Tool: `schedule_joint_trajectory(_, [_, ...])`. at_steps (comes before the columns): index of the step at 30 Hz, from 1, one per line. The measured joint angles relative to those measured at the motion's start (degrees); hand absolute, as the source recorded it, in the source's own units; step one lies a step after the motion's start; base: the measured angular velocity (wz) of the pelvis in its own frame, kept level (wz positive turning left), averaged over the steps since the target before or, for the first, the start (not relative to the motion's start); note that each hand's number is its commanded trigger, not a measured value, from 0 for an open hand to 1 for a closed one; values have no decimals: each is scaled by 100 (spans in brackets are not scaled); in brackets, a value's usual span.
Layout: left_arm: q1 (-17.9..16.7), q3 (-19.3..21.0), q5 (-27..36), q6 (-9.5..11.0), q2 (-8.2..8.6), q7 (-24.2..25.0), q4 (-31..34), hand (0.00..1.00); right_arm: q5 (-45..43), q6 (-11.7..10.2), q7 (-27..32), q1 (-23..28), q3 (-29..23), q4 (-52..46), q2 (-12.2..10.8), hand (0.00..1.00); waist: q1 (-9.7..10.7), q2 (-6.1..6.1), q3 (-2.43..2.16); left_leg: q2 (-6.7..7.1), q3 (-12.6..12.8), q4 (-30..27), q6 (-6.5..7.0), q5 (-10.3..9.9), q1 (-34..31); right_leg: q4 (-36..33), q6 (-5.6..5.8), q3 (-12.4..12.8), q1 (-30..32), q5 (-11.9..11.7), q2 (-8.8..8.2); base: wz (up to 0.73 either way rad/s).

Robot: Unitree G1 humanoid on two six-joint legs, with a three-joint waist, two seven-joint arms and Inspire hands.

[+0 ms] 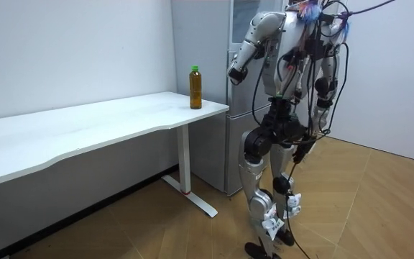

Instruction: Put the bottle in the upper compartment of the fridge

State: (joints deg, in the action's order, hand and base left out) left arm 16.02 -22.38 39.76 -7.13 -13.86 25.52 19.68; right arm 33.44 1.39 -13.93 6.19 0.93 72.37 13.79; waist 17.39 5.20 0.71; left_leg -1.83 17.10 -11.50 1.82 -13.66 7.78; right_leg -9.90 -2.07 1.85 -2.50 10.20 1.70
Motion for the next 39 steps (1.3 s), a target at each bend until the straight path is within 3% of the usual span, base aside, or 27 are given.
schedule_joint_trajectory(11, [65,-7,143,2,11,51,-6,0,3,1,-40,-102,9,97,35,0,105,60,20,-92,17,10,-41,-24,-36,0,-56,134,134,-69,109,-15])
schedule_joint_trajectory(16, [79,-21,140,1,10,51,-6,0,3,2,-62,-100,9,96,93,0,133,38,33,-154,24,9,-145,-87,-17,-2,-78,131,145,-81,171,-9])
schedule_joint_trajectory(23, [81,-26,130,0,16,49,-9,0,4,6,-60,-88,11,116,187,0,139,-16,69,-193,207,3,-145,-87,17,-3,-108,131,149,-99,202,-6])
schedule_joint_trajectory(28, [80,-26,133,-20,16,42,-9,0,12,116,-54,-71,11,113,207,0,128,-78,69,-253,652,-25,-147,-87,52,14,-135,129,158,-93,224,-7])
schedule_joint_trajectory(34, [80,-169,131,-21,22,11,-7,0,13,119,-62,-58,61,114,262,0,137,-127,45,-293,719,-165,-149,-88,42,0,-164,123,158,-87,230,-11])
schedule_joint_trajectory(39, [111,-343,128,-11,135,-8,-8,0,15,118,-70,-46,65,125,301,0,187,-121,41,-354,800,-200,-205,-121,65,-5,-190,130,151,-103,277,-11])
